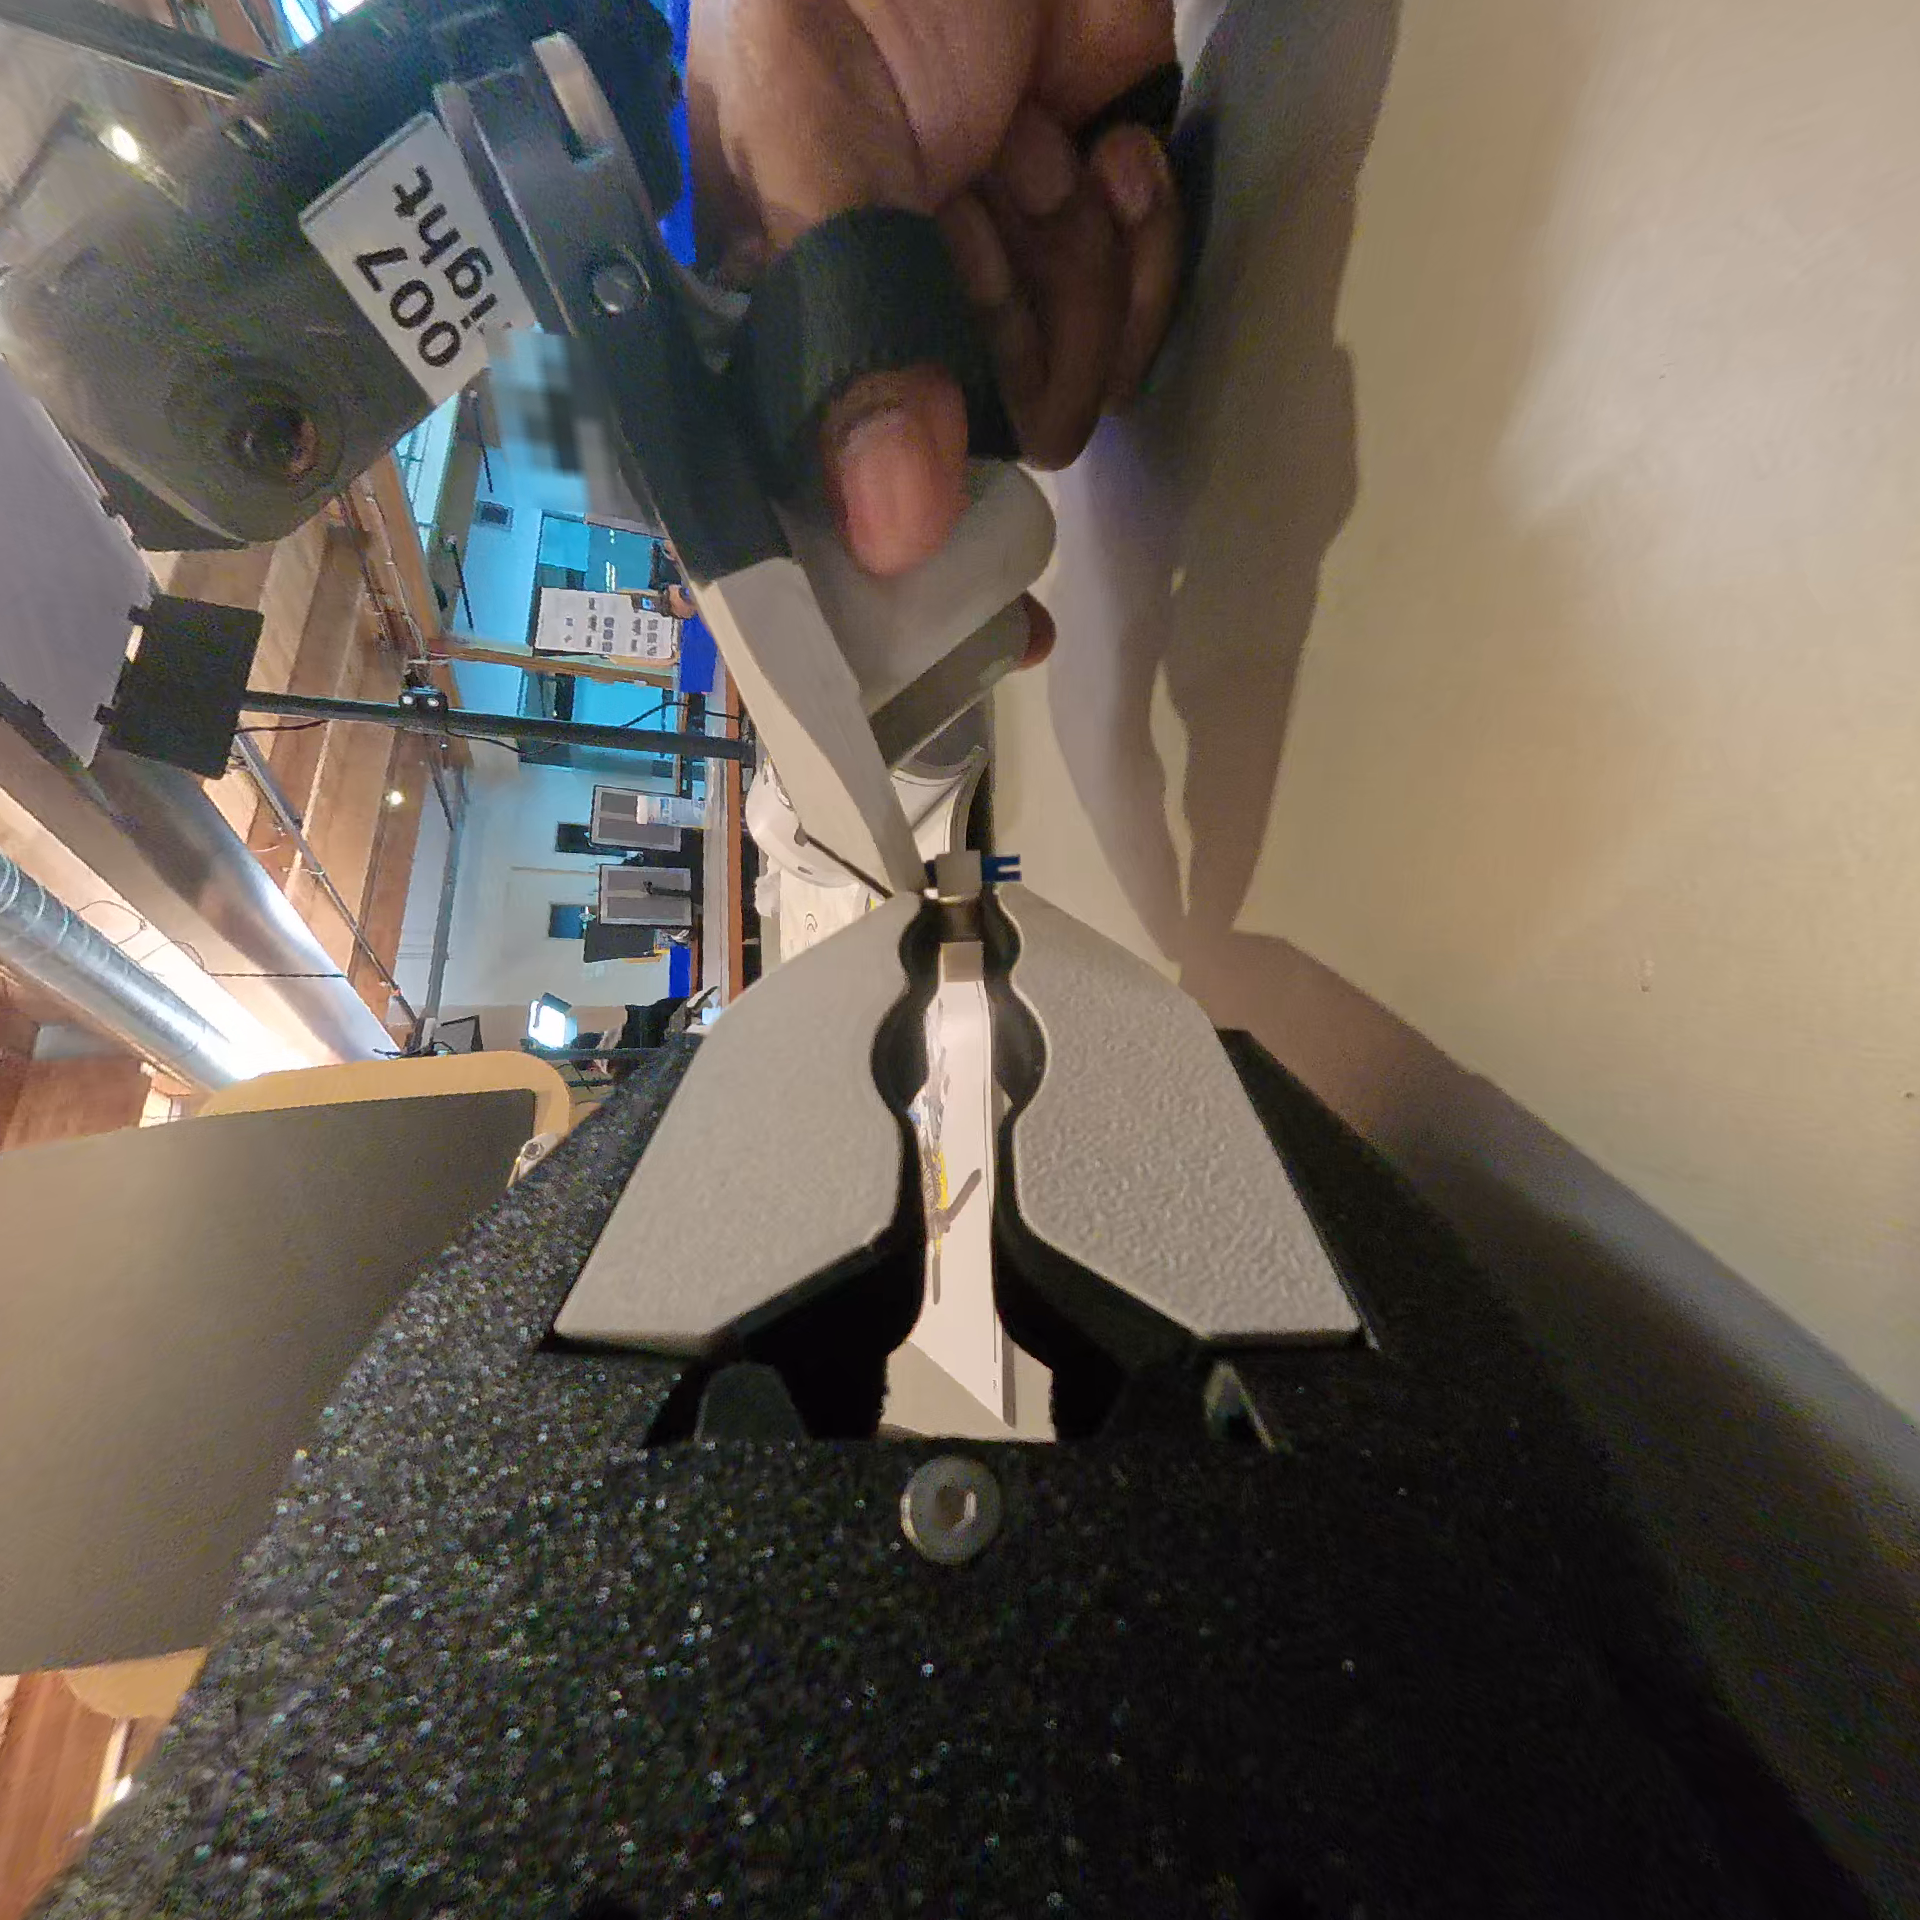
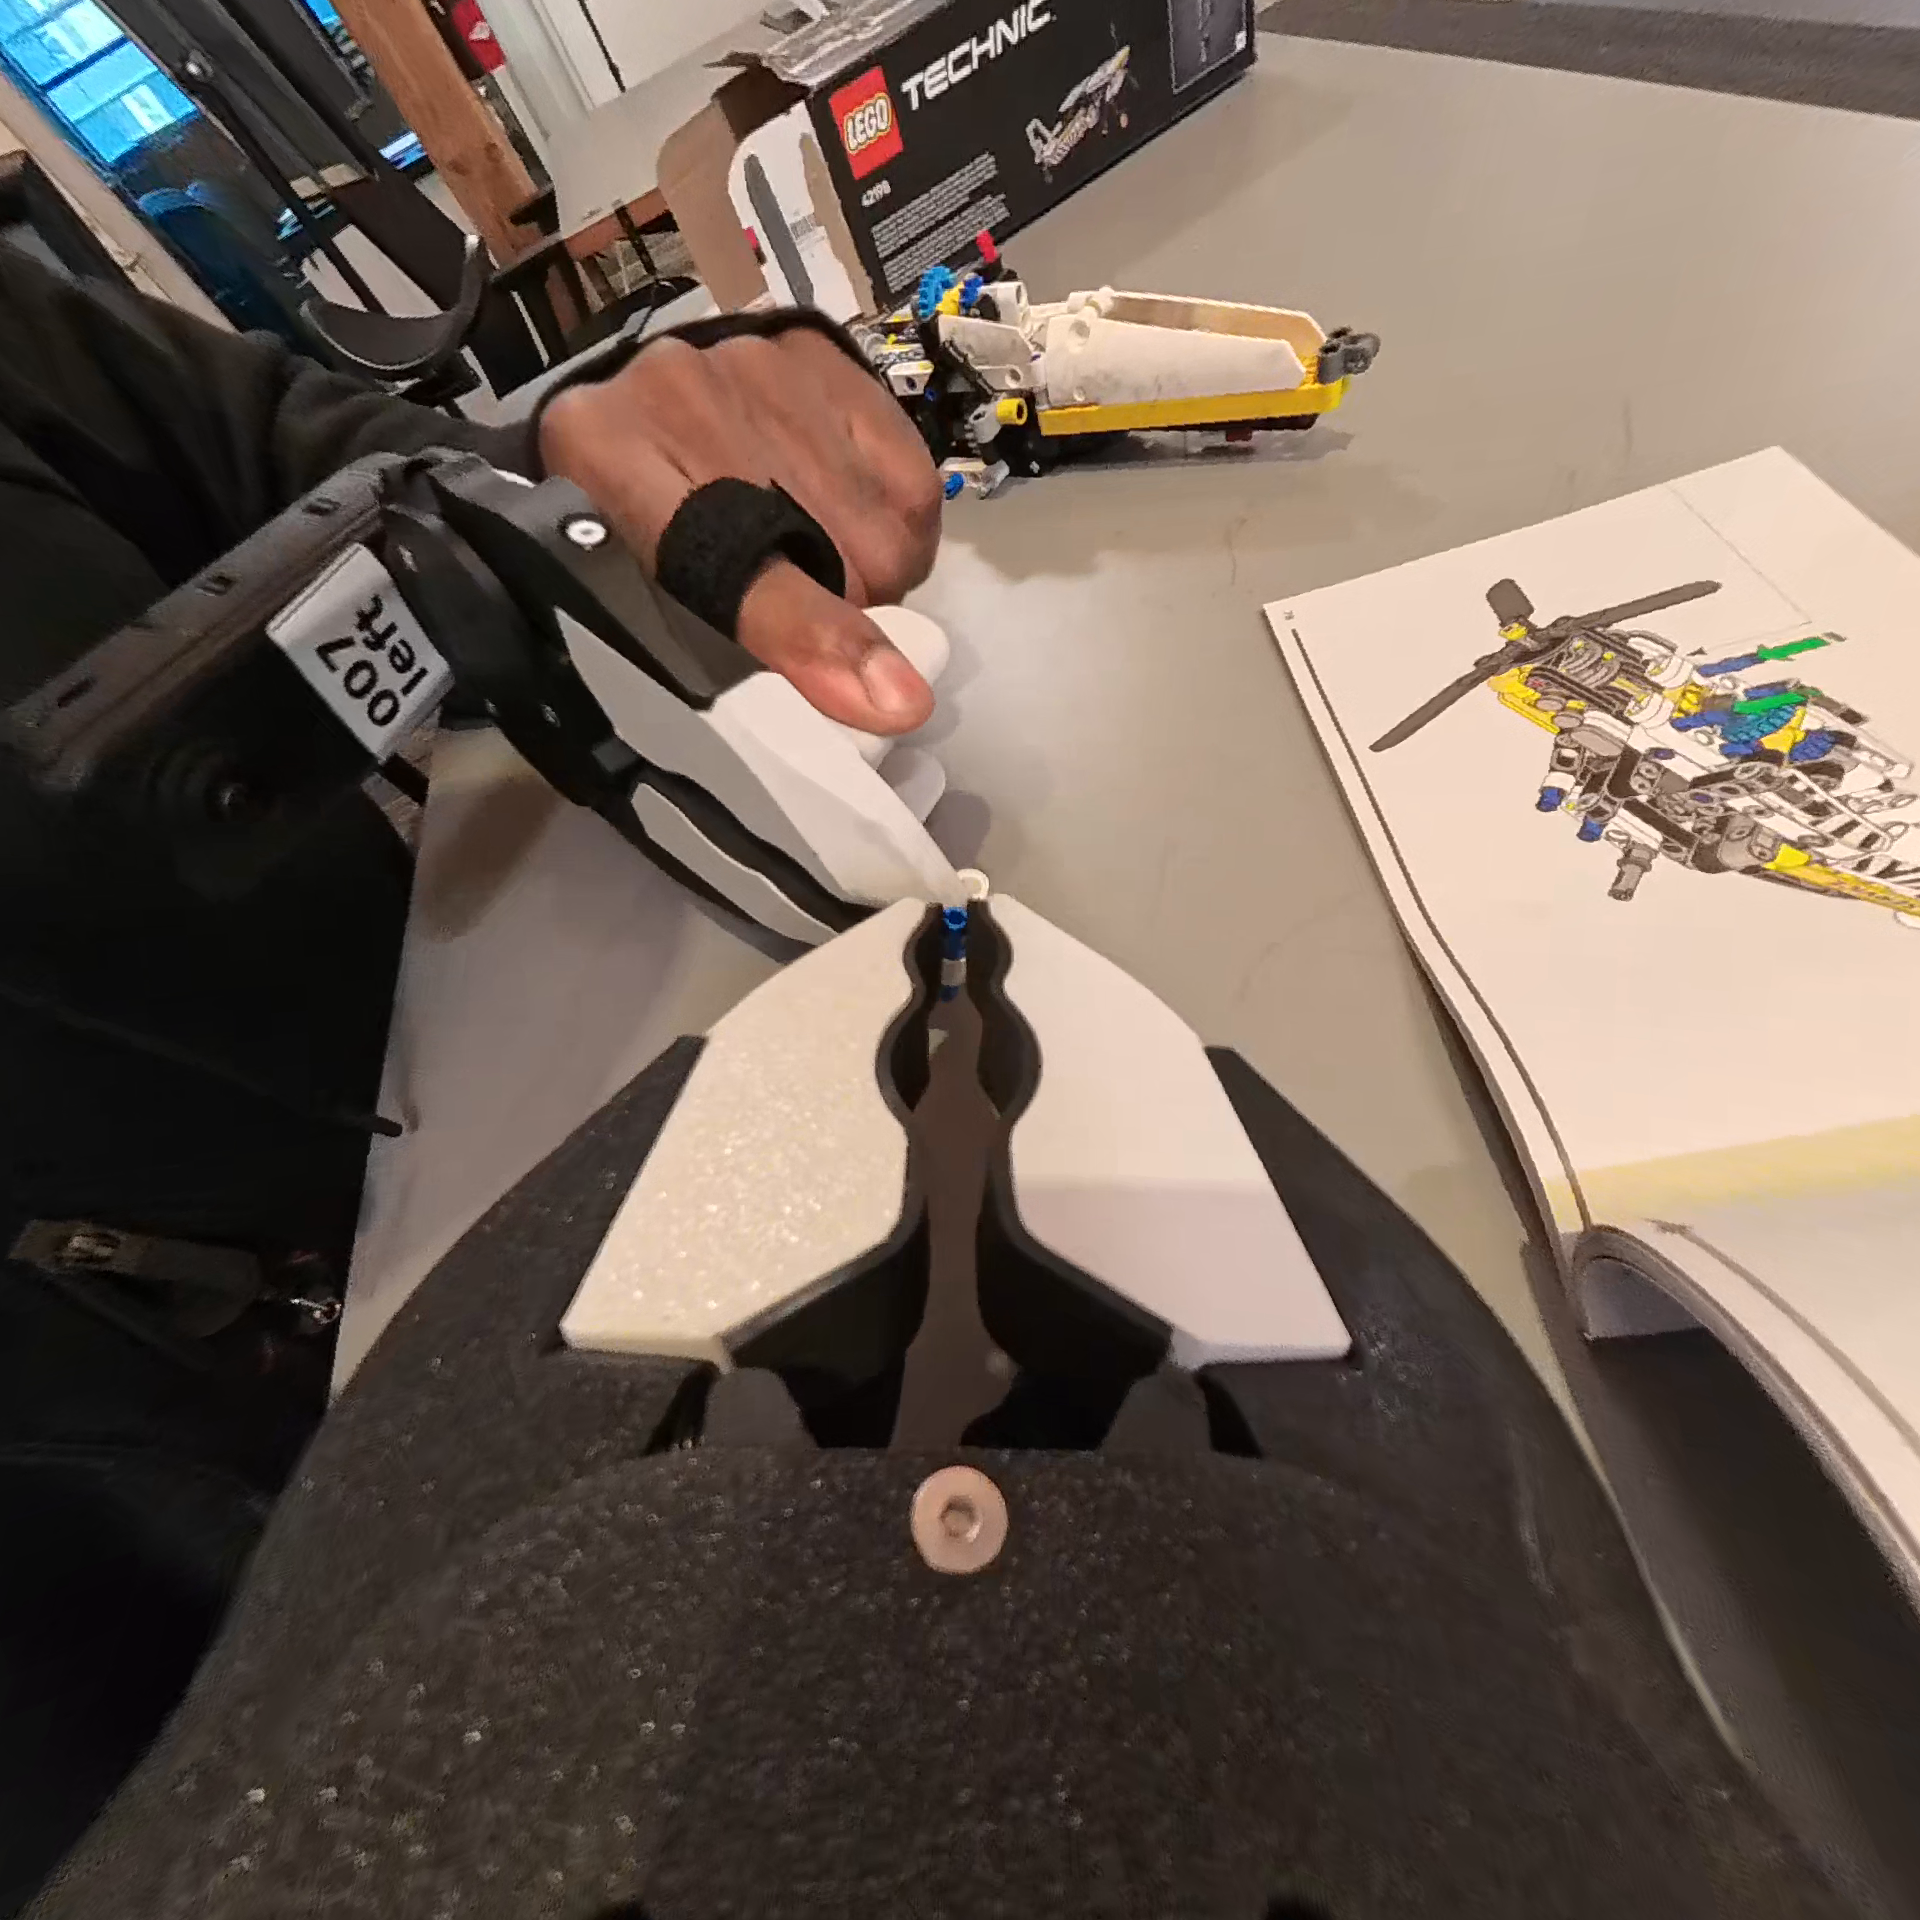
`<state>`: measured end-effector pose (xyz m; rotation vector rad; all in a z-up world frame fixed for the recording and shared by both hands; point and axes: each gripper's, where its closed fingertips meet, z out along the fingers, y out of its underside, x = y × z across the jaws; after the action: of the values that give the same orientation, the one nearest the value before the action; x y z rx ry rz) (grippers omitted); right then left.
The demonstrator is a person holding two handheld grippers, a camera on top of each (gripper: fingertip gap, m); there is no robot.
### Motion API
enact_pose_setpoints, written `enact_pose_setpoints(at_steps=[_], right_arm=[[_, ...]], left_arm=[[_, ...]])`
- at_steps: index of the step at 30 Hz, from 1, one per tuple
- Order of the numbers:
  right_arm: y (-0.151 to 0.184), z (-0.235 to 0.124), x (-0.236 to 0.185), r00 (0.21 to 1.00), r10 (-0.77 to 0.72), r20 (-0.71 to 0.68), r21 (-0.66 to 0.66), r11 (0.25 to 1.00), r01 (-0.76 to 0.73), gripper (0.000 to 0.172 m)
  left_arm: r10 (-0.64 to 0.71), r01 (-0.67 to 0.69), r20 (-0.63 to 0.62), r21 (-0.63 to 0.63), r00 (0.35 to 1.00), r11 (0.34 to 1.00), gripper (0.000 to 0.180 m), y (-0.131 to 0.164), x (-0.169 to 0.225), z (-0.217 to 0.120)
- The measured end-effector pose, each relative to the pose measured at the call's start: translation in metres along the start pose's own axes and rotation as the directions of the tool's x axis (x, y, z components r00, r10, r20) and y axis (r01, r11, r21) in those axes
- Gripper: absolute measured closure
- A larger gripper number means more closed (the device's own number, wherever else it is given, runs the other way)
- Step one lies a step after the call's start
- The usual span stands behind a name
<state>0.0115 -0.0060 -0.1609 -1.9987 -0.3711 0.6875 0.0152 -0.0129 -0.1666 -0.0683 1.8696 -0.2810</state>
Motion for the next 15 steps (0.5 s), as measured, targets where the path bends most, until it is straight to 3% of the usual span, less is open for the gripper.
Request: enact_pose_setpoints(at_steps=[2,3,5,7,9,11,15], right_arm=[[-0.001,-0.001,0.0,1.0,0.012,-0.004,0.014,1.0,-0.012,0.168],[-0.013,-0.008,0.002,0.999,0.035,0.0,0.101,0.994,-0.034,0.168],[-0.033,-0.033,0.023,0.992,0.112,-0.053,0.23,0.968,-0.097,0.167],[-0.031,-0.047,0.036,0.984,0.12,-0.13,0.239,0.967,-0.086,0.167],[-0.03,-0.054,0.029,0.984,0.084,-0.156,0.25,0.967,-0.043,0.168],[-0.033,-0.067,0.029,0.97,0.063,-0.234,0.267,0.964,0.001,0.168],[-0.044,-0.132,0.045,0.864,0.067,-0.499,0.312,0.944,0.107,0.168]], left_arm=[[0.021,-0.022,-0.021,-0.014,1.0,1.0,0.171,0.0,0.002,0.001],[0.051,-0.052,-0.134,-0.001,0.99,0.999,0.171,-0.002,0.021,0.001],[0.113,-0.112,-0.159,0.017,0.981,0.994,0.171,-0.01,0.039,0.001],[-0.055,0.05,-0.144,-0.042,0.988,0.998,0.171,-0.003,0.031,0.003],[-0.082,0.071,-0.138,-0.082,0.987,0.994,0.171,0.009,0.028,0.003],[-0.185,0.178,-0.137,-0.06,0.973,0.982,0.171,0.009,0.024,0.005],[-0.361,0.359,-0.107,-0.045,0.926,0.932,0.171,0.009,0.009,0.013]])
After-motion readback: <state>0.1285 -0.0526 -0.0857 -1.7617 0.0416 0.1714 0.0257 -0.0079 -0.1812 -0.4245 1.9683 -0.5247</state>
